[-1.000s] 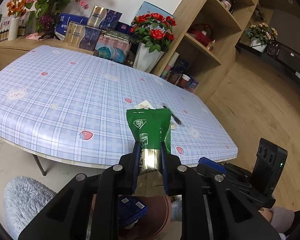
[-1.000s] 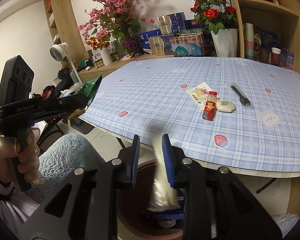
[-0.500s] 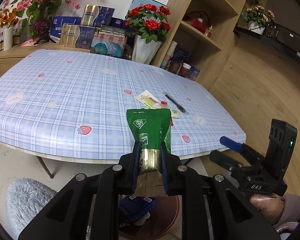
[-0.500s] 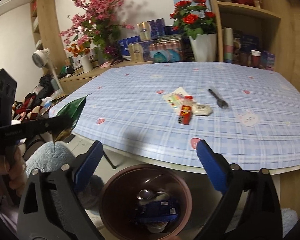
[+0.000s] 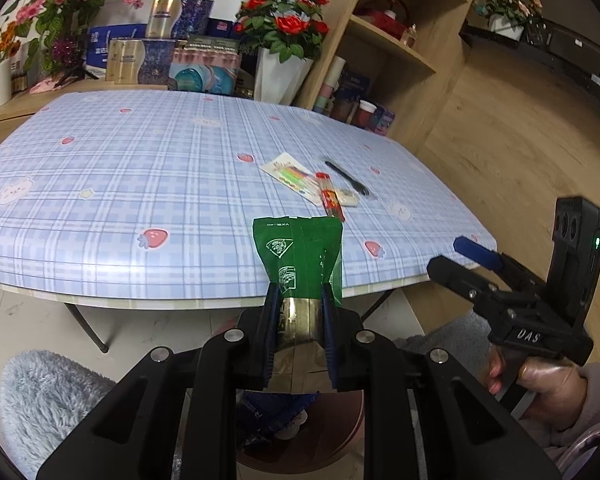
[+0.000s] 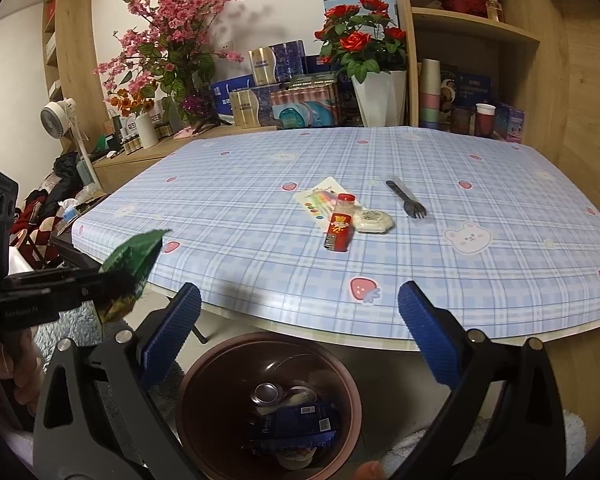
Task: Collect trash
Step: 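Lower the green packet over the bin and open the left tool, then reach the left tool to the red-capped snack tube and grasp it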
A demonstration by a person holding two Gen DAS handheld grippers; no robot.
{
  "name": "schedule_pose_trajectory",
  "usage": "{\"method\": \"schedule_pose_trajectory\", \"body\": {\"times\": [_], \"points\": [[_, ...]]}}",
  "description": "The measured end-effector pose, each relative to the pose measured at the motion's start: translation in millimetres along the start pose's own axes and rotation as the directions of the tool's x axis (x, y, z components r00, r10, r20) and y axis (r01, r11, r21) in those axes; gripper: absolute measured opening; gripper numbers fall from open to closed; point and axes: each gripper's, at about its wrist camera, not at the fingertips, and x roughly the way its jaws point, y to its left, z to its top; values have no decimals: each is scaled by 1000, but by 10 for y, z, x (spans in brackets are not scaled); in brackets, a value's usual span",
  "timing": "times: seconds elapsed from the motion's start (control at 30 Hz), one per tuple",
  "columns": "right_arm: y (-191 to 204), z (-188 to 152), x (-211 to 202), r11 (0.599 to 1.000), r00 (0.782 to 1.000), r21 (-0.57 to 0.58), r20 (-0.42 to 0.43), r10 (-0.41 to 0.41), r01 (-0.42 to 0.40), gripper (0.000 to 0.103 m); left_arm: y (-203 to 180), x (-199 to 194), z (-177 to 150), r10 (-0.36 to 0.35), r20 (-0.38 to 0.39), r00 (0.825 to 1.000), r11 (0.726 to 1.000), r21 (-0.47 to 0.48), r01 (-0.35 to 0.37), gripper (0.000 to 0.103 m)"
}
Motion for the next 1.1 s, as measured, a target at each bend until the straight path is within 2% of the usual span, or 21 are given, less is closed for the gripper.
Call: {"method": "schedule_pose_trajectory", "body": {"times": [0.4,0.53,0.63,0.73,1.0,1.1], "points": [[-20,-18,-1,1000,1000,8,-7,-6,6,97,-126,166,-75,-6,-62,998,998,60,10,22],[-27,-24,5,1000,1000,11,-10,-6,6,97,-113,172,-62,-20,-56,998,998,50,22,38],[-27,-31,9,1000,1000,11,-13,-7,7,97,-113,154,-68,-32,-46,998,998,45,34,43],[-33,-42,23,1000,1000,8,-16,-22,22,97,-139,142,-73,-44,-40,998,998,48,46,53],[-96,-33,50,999,1000,34,-14,-2,3,97,-86,153,-66,-36,-39,999,999,19,36,60],[-117,49,46,999,999,-27,15,-46,47,97,-36,135,-30,-20,-25,999,1000,0,20,65]]}}
